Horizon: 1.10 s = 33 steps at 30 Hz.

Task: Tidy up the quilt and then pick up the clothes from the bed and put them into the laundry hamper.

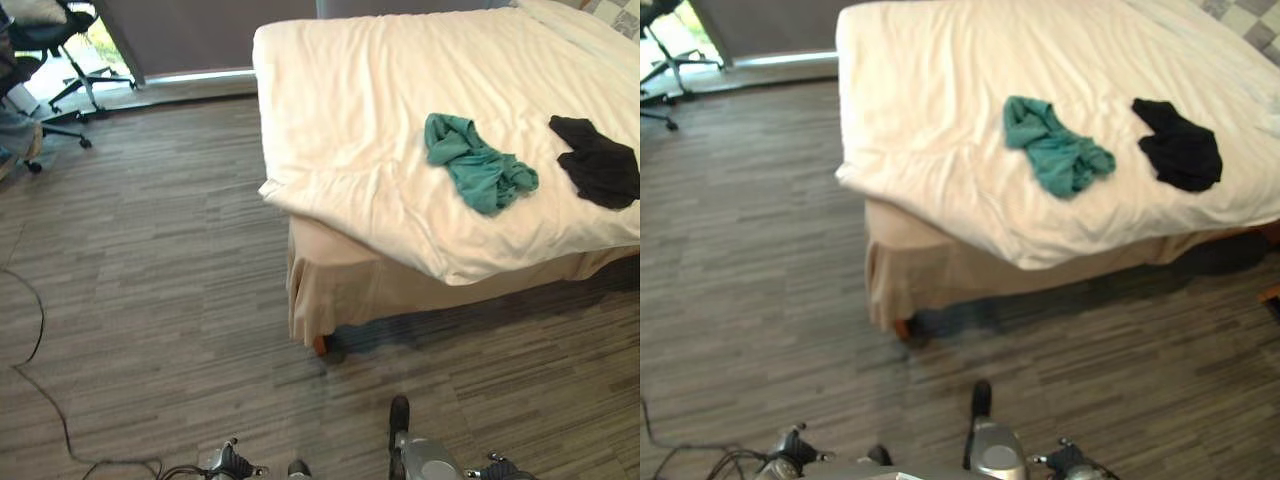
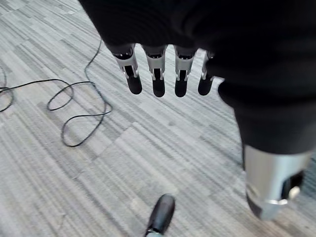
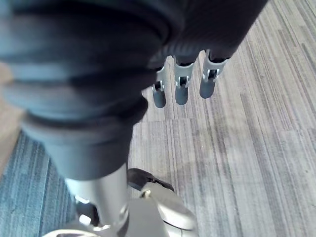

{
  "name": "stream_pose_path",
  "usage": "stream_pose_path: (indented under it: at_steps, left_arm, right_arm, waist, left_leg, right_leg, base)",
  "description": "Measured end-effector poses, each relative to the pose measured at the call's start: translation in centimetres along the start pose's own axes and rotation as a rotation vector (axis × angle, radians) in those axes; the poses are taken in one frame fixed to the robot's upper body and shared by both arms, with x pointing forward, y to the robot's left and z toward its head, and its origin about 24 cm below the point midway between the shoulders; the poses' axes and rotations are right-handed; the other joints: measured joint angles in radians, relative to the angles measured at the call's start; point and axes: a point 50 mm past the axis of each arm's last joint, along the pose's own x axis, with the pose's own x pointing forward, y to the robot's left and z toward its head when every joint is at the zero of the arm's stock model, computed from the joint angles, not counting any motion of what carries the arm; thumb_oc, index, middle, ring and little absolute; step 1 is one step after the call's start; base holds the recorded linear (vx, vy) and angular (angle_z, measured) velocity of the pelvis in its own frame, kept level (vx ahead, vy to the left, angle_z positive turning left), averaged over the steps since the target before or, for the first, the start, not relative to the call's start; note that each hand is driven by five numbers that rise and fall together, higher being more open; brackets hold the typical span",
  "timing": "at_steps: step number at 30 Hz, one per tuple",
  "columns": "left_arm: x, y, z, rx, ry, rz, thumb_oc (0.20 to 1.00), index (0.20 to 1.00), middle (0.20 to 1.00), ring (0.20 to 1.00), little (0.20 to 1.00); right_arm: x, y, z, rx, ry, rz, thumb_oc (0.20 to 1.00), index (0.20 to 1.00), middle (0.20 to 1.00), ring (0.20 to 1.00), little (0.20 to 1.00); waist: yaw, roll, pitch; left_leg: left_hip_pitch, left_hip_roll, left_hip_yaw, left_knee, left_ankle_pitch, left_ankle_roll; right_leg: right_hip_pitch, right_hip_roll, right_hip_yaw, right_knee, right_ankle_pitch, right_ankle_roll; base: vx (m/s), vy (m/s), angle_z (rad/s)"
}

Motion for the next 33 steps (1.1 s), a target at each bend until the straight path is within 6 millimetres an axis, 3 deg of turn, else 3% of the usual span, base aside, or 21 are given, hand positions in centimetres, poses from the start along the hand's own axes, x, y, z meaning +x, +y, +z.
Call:
stream_pose_path:
  at_steps: [1,3,4,6,7,8,9,11,13,15,16,18,19,21,22,24,25,28,30,32,33]
  left_arm:
    - [0.3,0.9,1.4,-0.040,-0.039,0.028,1.000,1.000,1.000,1.000,1.000]
    - [0.6,2.3,3.9,-0.146,-0.101,0.069,1.000,1.000,1.000,1.000,1.000]
    - [0.5,2.3,4.7,-0.201,-0.132,0.082,1.000,1.000,1.000,1.000,1.000]
    - [0.5,2.3,5.0,-0.243,-0.137,0.089,1.000,1.000,1.000,1.000,1.000]
    - [0.5,3.2,5.2,-0.377,-0.144,0.145,1.000,1.000,1.000,1.000,1.000]
    - [0.4,3.8,5.1,-0.427,-0.143,0.180,1.000,1.000,1.000,1.000,1.000]
    - [0.0,6.1,4.9,-0.502,-0.182,0.305,1.000,1.000,1.000,1.000,1.000]
    - [-0.9,8.8,5.7,-0.497,-0.291,0.419,1.000,1.000,1.000,1.000,1.000]
    - [-3.2,14.3,7.6,-0.437,-0.473,0.580,1.000,1.000,1.000,1.000,1.000]
    - [-10.2,23.9,11.7,-0.238,-0.819,0.953,1.000,1.000,1.000,1.000,1.000]
    - [-12.0,26.2,12.9,-0.214,-0.862,1.050,1.000,1.000,1.000,1.000,1.000]
    - [-14.4,28.0,15.0,-0.113,-0.957,1.136,1.000,1.000,1.000,1.000,1.000]
    - [-16.2,29.5,17.5,-0.086,-1.024,1.205,1.000,1.000,1.000,1.000,1.000]
    - [-17.5,30.0,20.5,-0.036,-1.080,1.217,1.000,1.000,1.000,1.000,1.000]
    - [-19.8,30.2,24.8,0.124,-1.160,1.250,1.000,1.000,1.000,1.000,1.000]
    - [-21.8,30.5,28.1,0.183,-1.209,1.292,1.000,1.000,1.000,1.000,1.000]
    - [-22.1,30.9,29.0,0.233,-1.183,1.296,1.000,1.000,1.000,1.000,1.000]
    - [-21.2,31.3,30.1,0.313,-1.089,1.276,1.000,1.000,1.000,1.000,1.000]
    - [-20.4,31.0,31.7,0.423,-1.001,1.233,1.000,1.000,1.000,1.000,1.000]
    - [-19.3,30.5,32.1,0.474,-0.941,1.197,0.200,0.200,0.200,0.200,0.200]
    - [-18.9,30.2,32.2,0.492,-0.924,1.178,0.200,0.200,0.200,0.200,0.200]
  right_arm:
    - [0.1,-0.1,0.4,0.000,-0.010,-0.004,1.000,1.000,1.000,1.000,1.000]
    - [0.1,-0.3,0.1,-0.010,0.010,-0.007,1.000,1.000,1.000,1.000,1.000]
    - [0.1,-0.9,-0.6,-0.049,0.033,-0.021,1.000,1.000,1.000,1.000,1.000]
    - [0.2,-2.0,-0.2,-0.059,0.014,-0.048,1.000,1.000,1.000,1.000,1.000]
    - [0.2,-2.5,0.1,-0.060,0.003,-0.065,1.000,1.000,1.000,1.000,1.000]
    - [0.2,-2.7,0.2,-0.061,-0.001,-0.072,1.000,1.000,1.000,1.000,1.000]
    - [0.1,-2.5,-0.2,-0.051,-0.019,-0.082,1.000,1.000,1.000,1.000,1.000]
    - [-0.2,-2.2,-1.4,-0.045,-0.017,-0.083,1.000,1.000,1.000,1.000,1.000]
    - [-0.6,-1.2,-2.2,-0.046,-0.028,-0.061,1.000,1.000,1.000,1.000,1.000]
    - [-1.0,-0.6,-3.7,-0.044,-0.005,-0.044,1.000,1.000,1.000,1.000,1.000]
    - [-1.1,-0.7,-4.4,-0.038,0.009,-0.045,1.000,1.000,1.000,1.000,1.000]
    - [-1.0,-0.7,-3.9,-0.037,-0.004,-0.039,1.000,1.000,1.000,1.000,1.000]
    - [-0.8,-1.0,-3.4,-0.039,-0.004,-0.041,1.000,1.000,1.000,1.000,1.000]
    - [-0.7,-1.1,-2.8,-0.040,-0.016,-0.045,1.000,1.000,1.000,1.000,1.000]
    - [-0.3,-1.5,-1.5,-0.057,-0.041,-0.053,1.000,1.000,1.000,1.000,1.000]
    - [-0.1,-2.1,0.0,-0.079,-0.075,-0.067,1.000,1.000,1.000,1.000,1.000]
    - [0.0,-2.3,0.8,-0.078,-0.088,-0.069,1.000,1.000,1.000,1.000,1.000]
    - [0.2,-2.6,2.3,-0.070,-0.122,-0.083,1.000,1.000,1.000,1.000,1.000]
    - [0.2,-2.6,3.0,-0.052,-0.133,-0.083,1.000,1.000,1.000,1.000,1.000]
    - [0.3,-3.0,3.5,-0.052,-0.149,-0.097,1.000,1.000,1.000,1.000,1.000]
    - [0.3,-3.0,3.6,-0.054,-0.151,-0.098,1.000,1.000,1.000,1.000,1.000]
  waist:
    - [0.003,-0.012,0.012]
    - [0.013,-0.051,0.043]
    - [0.024,-0.048,0.044]
    - [0.030,-0.016,0.050]
    - [0.027,0.004,0.054]
    - [0.033,0.010,0.054]
    - [0.026,0.028,0.050]
    - [0.030,0.053,0.051]
    - [0.026,0.031,0.054]
    - [0.027,0.003,0.058]
    - [0.003,0.016,0.067]
    - [0.008,0.011,0.068]
    - [-0.001,0.021,0.076]
    - [-0.011,0.028,0.080]
    - [-0.049,0.030,0.094]
    - [-0.102,0.031,0.120]
    - [-0.103,0.034,0.127]
    - [-0.181,0.028,0.152]
    - [-0.184,0.021,0.170]
    - [-0.194,0.021,0.177]
    - [-0.190,0.021,0.181]
  left_leg:
    - [-0.069,0.028,-0.028,0.142,0.004,-0.032]
    - [-0.197,0.037,-0.100,0.392,0.020,-0.070]
    - [-0.185,0.021,-0.101,0.216,0.014,-0.101]
    - [-0.214,0.019,-0.104,0.132,0.049,-0.096]
    - [-0.208,-0.029,-0.179,0.016,0.086,-0.087]
    - [-0.209,-0.045,-0.201,-0.019,0.098,-0.076]
    - [-0.206,-0.052,-0.189,-0.033,0.130,-0.033]
    - [-0.194,-0.039,-0.174,-0.032,0.153,0.016]
    - [-0.196,-0.055,-0.149,-0.034,0.133,0.023]
    - [-0.228,-0.081,-0.146,-0.032,0.138,0.029]
    - [-0.226,-0.088,-0.132,-0.034,0.124,0.035]
    - [-0.249,-0.093,-0.126,-0.034,0.124,0.035]
    - [-0.275,-0.098,-0.121,-0.034,0.127,0.034]
    - [-0.299,-0.101,-0.114,-0.034,0.128,0.035]
    - [-0.335,-0.103,-0.093,-0.034,0.128,0.035]
    - [-0.364,-0.108,-0.067,-0.030,0.134,0.039]
    - [-0.374,-0.109,-0.065,-0.030,0.136,0.041]
    - [-0.384,-0.112,-0.026,-0.030,0.143,0.051]
    - [-0.391,-0.107,-0.009,-0.032,0.134,0.040]
    - [-0.409,-0.104,0.009,-0.033,0.130,0.034]
    - [-0.409,-0.103,0.009,-0.034,0.130,0.035]
  right_leg:
    - [0.012,-0.002,-0.010,-0.006,-0.020,-0.032]
    - [0.061,-0.033,-0.032,-0.012,-0.043,-0.068]
    - [0.087,-0.030,-0.042,-0.011,-0.055,-0.080]
    - [0.101,-0.007,-0.038,-0.014,-0.081,-0.087]
    - [0.102,0.001,-0.015,-0.013,-0.084,-0.086]
    - [0.102,0.008,-0.003,-0.013,-0.083,-0.084]
    - [0.115,0.028,0.008,-0.013,-0.089,-0.075]
    - [0.131,0.053,0.014,-0.012,-0.103,-0.059]
    - [0.111,0.033,0.046,-0.012,-0.098,-0.043]
    - [0.084,0.009,0.052,-0.007,-0.082,-0.020]
    - [0.076,-0.001,0.059,-0.012,-0.084,-0.015]
    - [0.053,-0.006,0.066,-0.012,-0.080,-0.005]
    - [0.024,-0.011,0.069,-0.012,-0.074,0.004]
    - [-0.002,-0.015,0.079,-0.012,-0.070,0.009]
    - [-0.052,-0.017,0.098,-0.012,-0.063,0.019]
    - [-0.096,-0.023,0.115,-0.011,-0.053,0.032]
    - [-0.106,-0.024,0.119,-0.006,-0.050,0.037]
    - [-0.140,-0.025,0.155,-0.007,-0.031,0.033]
    - [-0.158,-0.021,0.178,-0.006,-0.035,0.038]
    - [-0.184,-0.019,0.187,-0.006,-0.030,0.044]
    - [-0.184,-0.019,0.189,-0.006,-0.029,0.046]
  base:
    - [0.14,-0.142,0.18]
    - [0.16,-0.081,0.41]
    - [0.19,0.001,0.16]
    - [0.22,0.055,-0.17]
    - [0.18,0.088,-0.35]
    - [0.15,0.075,-0.56]
    - [0.15,0.068,-0.45]
    - [0.12,0.044,-0.24]
    - [0.05,0.014,-0.25]
    - [0.00,0.035,-0.07]
    - [0.00,0.057,-0.05]
    - [-0.02,0.031,-0.12]
    - [-0.03,0.038,-0.12]
    - [-0.02,0.068,-0.18]
    - [-0.02,0.072,-0.26]
    - [-0.02,0.051,-0.29]
    - [0.01,0.039,-0.50]
    - [0.01,0.035,-0.41]
    - [0.00,0.017,-0.30]
    - [0.01,0.029,-0.19]
    - [0.03,0.026,-0.11]
